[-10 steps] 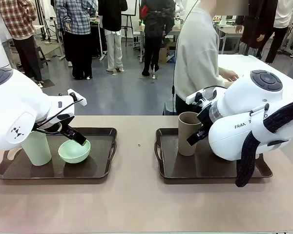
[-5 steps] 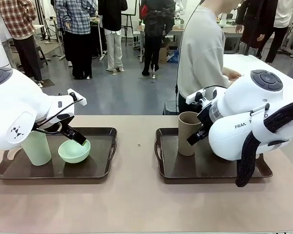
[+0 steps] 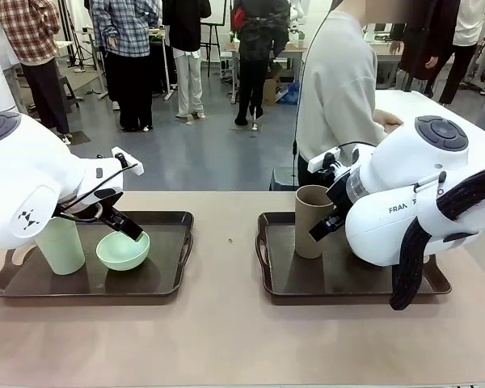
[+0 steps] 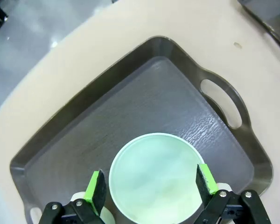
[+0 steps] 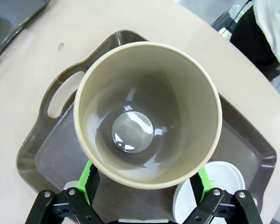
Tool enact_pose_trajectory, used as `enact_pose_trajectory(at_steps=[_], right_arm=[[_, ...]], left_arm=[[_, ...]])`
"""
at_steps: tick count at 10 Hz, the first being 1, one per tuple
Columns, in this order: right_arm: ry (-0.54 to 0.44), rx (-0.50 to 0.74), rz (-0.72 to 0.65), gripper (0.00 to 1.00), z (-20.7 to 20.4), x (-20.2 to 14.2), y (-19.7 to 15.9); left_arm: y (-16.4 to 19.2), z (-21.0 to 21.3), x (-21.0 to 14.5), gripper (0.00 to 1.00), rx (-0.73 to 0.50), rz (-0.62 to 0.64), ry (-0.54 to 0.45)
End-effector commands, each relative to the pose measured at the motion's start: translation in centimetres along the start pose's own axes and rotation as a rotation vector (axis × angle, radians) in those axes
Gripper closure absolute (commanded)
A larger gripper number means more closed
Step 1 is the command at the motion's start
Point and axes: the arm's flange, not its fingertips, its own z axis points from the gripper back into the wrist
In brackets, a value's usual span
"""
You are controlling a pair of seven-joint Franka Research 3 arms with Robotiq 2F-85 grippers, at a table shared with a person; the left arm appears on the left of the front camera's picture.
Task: Set up a tray with a mat and arrange the tableware.
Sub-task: Pick up the Picnic Bowl and Reusable plastic cup from the Handle tray in front of the human's position and hold them in the air.
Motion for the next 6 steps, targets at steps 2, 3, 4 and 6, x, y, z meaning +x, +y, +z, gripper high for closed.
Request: enact_pose_trajectory(at_steps=[2,3,4,6], right_arm=[[0.000,0.000,0.000,0.00,0.0,0.0,0.0],[0.000,0.000,0.000,0.00,0.0,0.0,0.0],[0.000,0.000,0.000,0.00,0.0,0.0,0.0],[0.057,-0.011,-0.060,0.00,2.2,-1.7,0.4]], left_arm=[[0.0,0.0,0.0,0.00,0.000,0.000,0.000],[0.0,0.0,0.0,0.00,0.000,0.000,0.000],[0.0,0.0,0.0,0.00,0.000,0.000,0.000],[0.4,2.5,-1.8,0.00,0.048,-0.008,-0.044]])
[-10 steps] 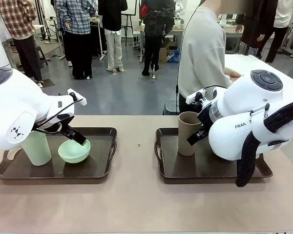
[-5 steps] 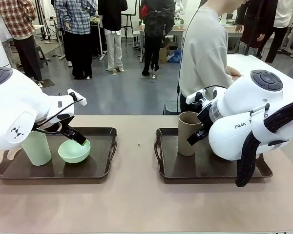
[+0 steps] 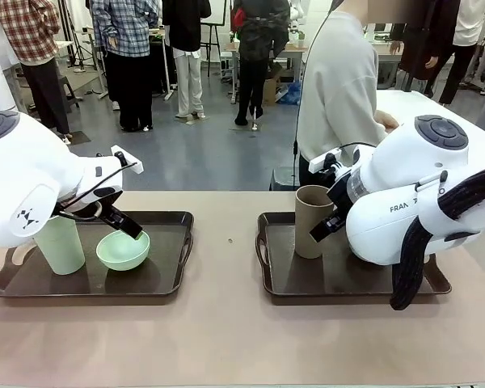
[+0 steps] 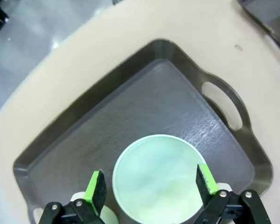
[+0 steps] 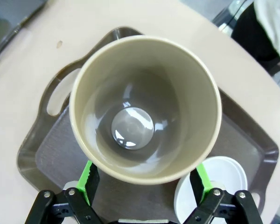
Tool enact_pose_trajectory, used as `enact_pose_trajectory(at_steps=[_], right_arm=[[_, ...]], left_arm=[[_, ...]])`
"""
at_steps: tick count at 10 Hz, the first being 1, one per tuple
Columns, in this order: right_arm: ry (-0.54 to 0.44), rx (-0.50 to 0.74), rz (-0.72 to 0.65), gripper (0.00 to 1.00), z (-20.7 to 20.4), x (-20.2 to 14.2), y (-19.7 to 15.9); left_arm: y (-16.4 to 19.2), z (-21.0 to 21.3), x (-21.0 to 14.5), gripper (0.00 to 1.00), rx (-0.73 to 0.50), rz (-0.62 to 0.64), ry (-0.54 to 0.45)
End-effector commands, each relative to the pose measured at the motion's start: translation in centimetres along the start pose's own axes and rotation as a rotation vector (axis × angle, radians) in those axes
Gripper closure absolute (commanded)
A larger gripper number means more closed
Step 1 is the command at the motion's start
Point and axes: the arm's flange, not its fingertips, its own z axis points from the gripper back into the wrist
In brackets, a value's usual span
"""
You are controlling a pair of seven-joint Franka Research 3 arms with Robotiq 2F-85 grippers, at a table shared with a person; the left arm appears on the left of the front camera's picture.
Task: Set up a tray with a mat and arrange the tableware.
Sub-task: Pick up the Picnic Bowl and Reusable plastic cup from the Handle tray in front of the human's position and hold them in the air.
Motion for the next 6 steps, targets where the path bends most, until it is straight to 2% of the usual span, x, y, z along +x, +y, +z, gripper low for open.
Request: enact_pose_trajectory(at_steps=[1,4,6], right_arm=[[0.030,-0.039,-0.050,0.00,4.1,-2.5,1.2],[0.089,-0.083,-0.072,0.00,11.1,-7.2,2.8],[0.213,-0.033,-0.097,0.00,13.7,-11.4,3.6]], left_arm=[[-0.1,4.1,-2.7,0.00,0.037,-0.037,-0.053],[-1.4,10.5,-4.9,0.00,-0.060,-0.073,-0.004],[-3.1,13.3,-7.6,0.00,-0.142,-0.097,0.184]])
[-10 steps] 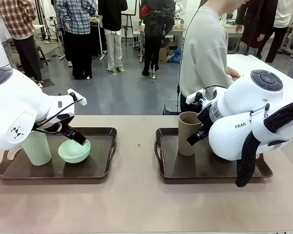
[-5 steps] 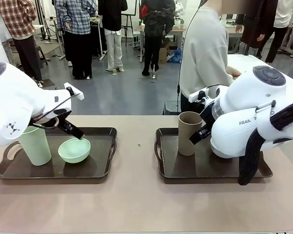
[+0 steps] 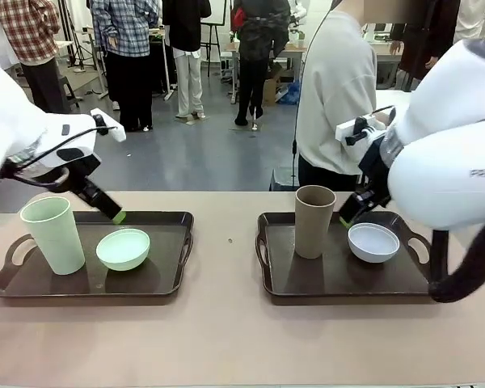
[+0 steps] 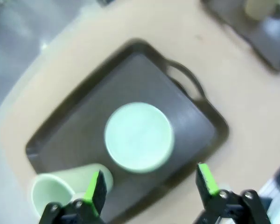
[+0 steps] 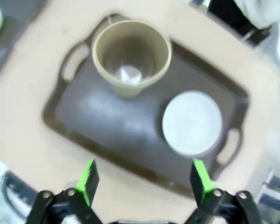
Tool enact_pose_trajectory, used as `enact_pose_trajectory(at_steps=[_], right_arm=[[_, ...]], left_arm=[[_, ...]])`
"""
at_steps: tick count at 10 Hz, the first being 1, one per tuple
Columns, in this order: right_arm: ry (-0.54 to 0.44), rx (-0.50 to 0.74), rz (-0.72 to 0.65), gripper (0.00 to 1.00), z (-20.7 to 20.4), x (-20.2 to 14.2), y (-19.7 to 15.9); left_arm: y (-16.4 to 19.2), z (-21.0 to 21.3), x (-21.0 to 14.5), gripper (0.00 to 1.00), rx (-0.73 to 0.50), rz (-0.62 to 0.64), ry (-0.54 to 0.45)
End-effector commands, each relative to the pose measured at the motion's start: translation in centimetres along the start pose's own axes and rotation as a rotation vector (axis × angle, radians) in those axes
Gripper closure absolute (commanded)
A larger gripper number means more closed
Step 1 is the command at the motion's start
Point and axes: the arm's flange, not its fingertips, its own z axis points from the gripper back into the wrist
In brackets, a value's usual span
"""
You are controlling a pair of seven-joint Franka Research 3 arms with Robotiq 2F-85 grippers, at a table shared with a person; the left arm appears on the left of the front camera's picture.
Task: Set up a tray with a mat and arrange the tableware.
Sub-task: Pick up the Picnic Bowl and Reusable plastic cup from the Handle tray in front of the human's position and hold them in the air.
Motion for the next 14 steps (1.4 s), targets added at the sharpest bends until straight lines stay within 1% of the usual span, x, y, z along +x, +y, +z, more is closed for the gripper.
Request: enact_pose_trajectory(at_steps=[1,2,3,4,5,6,9,10,11,12,13,14], right_arm=[[0.111,0.033,-0.032,0.00,-0.3,-13.0,2.0],[0.163,0.053,-0.061,0.00,-0.9,-15.1,1.9],[0.218,0.091,-0.104,0.00,-1.9,-16.8,1.7],[0.259,0.125,-0.137,0.00,-3.0,-18.3,1.4],[0.250,0.046,-0.159,0.00,-3.9,-17.3,0.9],[0.252,0.075,-0.073,0.00,3.8,-5.8,-0.4],[0.252,0.075,-0.073,0.00,3.8,-5.8,-0.4],[0.269,0.072,-0.091,0.00,3.8,-6.2,-0.7],[0.246,0.158,-0.158,0.00,4.1,-6.4,-3.7],[0.239,0.270,-0.205,0.00,4.5,-7.4,-6.9],[0.214,0.326,-0.235,0.00,4.5,-8.0,-8.9],[0.195,0.430,-0.290,0.00,4.2,-8.8,-11.2]], left_arm=[[-3.2,2.4,-9.4,0.00,-0.069,-0.038,0.172],[-3.9,2.8,-10.6,0.00,-0.068,-0.051,0.220],[-4.1,3.1,-11.5,0.00,-0.091,-0.038,0.231],[-4.8,3.0,-12.6,0.00,-0.076,0.005,0.252],[-4.1,2.6,-12.6,0.00,-0.009,0.034,0.226],[-2.5,5.4,-5.3,0.00,-0.093,-0.033,0.258],[-2.5,5.4,-5.3,0.00,-0.093,-0.033,0.258],[-2.2,5.8,-5.6,0.00,-0.081,-0.023,0.261],[-0.5,6.2,-6.1,0.00,-0.137,0.017,0.217],[1.3,6.2,-7.3,0.00,-0.210,0.057,0.197],[2.9,5.8,-8.1,0.00,-0.259,0.079,0.179],[4.6,5.4,-9.2,0.00,-0.327,0.146,0.162]])
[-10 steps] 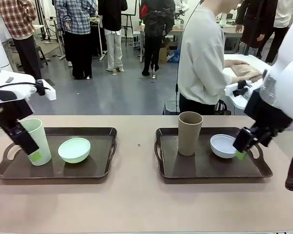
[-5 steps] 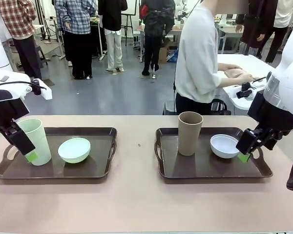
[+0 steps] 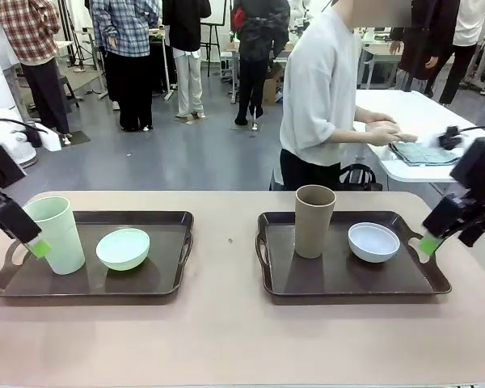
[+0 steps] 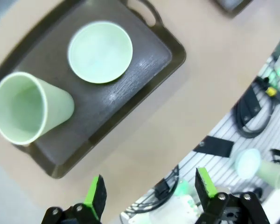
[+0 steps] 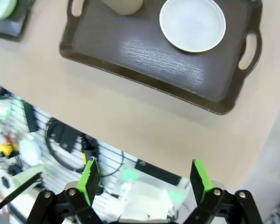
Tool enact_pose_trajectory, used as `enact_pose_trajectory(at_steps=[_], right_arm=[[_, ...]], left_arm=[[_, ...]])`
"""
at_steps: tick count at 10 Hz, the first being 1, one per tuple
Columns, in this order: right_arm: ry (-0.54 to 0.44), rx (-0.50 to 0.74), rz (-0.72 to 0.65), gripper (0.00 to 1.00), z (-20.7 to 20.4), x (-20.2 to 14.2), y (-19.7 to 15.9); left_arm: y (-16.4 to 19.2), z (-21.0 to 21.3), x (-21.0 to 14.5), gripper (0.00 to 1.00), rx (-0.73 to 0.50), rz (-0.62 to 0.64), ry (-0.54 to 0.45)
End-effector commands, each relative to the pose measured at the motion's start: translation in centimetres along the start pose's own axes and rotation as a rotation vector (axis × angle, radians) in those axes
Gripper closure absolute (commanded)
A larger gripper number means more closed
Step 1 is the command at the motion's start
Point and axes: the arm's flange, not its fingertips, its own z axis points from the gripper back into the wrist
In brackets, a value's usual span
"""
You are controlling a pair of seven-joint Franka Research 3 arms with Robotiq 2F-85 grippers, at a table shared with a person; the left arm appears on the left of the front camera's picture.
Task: Set up a tray with a mat and arrange the tableware.
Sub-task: Pick up the Picnic Bowl and Reusable plastic cup from the Handle tray in front of the human's position and hold them in the air.
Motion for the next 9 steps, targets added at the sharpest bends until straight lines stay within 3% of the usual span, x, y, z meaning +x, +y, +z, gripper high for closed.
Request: enact_pose_trajectory(at_steps=[1,4,7,9], right_arm=[[-0.012,0.214,-0.049,0.00,1.0,0.3,-3.8],[-0.137,0.478,-0.109,0.00,3.3,-1.6,-9.6],[-0.231,0.551,-0.220,0.00,4.3,-4.9,-13.9],[-0.255,0.580,-0.284,0.00,4.2,-6.7,-16.6]], left_arm=[[2.9,-0.4,-1.9,0.00,-0.151,0.058,-0.033],[8.8,2.1,-5.8,0.00,-0.343,0.148,-0.144],[13.0,4.5,-11.1,0.00,-0.404,0.367,-0.316],[14.6,5.3,-14.3,0.00,-0.443,0.426,-0.400]])
